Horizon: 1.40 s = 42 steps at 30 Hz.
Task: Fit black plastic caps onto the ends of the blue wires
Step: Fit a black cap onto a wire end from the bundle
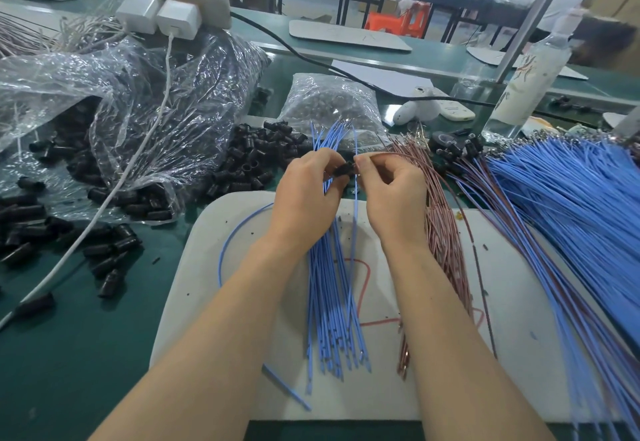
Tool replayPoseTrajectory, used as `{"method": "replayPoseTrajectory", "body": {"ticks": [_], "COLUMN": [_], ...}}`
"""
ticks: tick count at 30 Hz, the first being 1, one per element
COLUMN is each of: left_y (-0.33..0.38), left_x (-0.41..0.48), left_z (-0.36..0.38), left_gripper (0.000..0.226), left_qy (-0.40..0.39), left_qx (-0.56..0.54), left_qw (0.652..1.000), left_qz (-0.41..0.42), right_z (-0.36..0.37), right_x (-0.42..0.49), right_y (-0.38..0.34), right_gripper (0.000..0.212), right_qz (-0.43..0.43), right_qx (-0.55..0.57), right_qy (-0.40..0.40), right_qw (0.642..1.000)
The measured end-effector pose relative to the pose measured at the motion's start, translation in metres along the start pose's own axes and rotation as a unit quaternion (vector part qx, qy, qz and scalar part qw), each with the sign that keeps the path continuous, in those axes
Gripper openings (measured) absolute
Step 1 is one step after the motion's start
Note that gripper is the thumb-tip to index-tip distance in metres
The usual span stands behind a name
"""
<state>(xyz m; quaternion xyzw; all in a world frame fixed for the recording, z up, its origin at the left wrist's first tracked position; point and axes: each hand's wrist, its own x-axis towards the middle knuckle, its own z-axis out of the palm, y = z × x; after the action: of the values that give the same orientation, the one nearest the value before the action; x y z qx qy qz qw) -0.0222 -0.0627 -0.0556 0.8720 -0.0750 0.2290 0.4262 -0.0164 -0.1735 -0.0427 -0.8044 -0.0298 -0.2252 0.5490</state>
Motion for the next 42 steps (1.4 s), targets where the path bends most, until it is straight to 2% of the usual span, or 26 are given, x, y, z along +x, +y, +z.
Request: {"method": "replayPoseTrajectory", "body": {"ticks": [5,10,20,25,32,37,42], "left_y": [0.001,-0.001,0.002,0.004,0.003,0.0,-0.001], "left_x": [0.002,0.002,0.003,0.002,0.003,0.002,0.0], "left_z": [-0.001,0.001,-0.004,-0.004,-0.002,0.0,0.0], "left_gripper": [0.013,0.012,0.021,0.027,0.021,0.024,0.026], "left_qy": [0.029,0.033,0.057,0.046,0.035,0.009,-0.021], "left_qx": [-0.012,-0.046,-0.15,-0.154,-0.143,-0.124,-0.152], "left_qw": [0.999,0.998,0.986,0.986,0.988,0.992,0.988], "left_qz": [-0.008,-0.042,-0.042,-0.048,-0.043,-0.032,-0.033], "right_z": [0.001,-0.003,-0.001,-0.002,0.0,-0.003,-0.003], "right_x": [-0.002,-0.002,-0.005,-0.007,-0.009,-0.006,-0.001], "right_y": [-0.005,-0.011,-0.013,-0.015,-0.016,-0.013,-0.005], "right_gripper": [0.012,0.01,0.012,0.014,0.013,0.012,0.016], "right_qz": [-0.014,-0.048,-0.072,-0.102,-0.122,-0.077,0.021], "right_qx": [-0.004,0.02,0.009,-0.009,-0.028,0.016,0.054], "right_qy": [0.005,0.052,0.043,0.045,0.041,0.073,0.042], "right_qw": [1.0,0.997,0.996,0.994,0.991,0.994,0.997]}}
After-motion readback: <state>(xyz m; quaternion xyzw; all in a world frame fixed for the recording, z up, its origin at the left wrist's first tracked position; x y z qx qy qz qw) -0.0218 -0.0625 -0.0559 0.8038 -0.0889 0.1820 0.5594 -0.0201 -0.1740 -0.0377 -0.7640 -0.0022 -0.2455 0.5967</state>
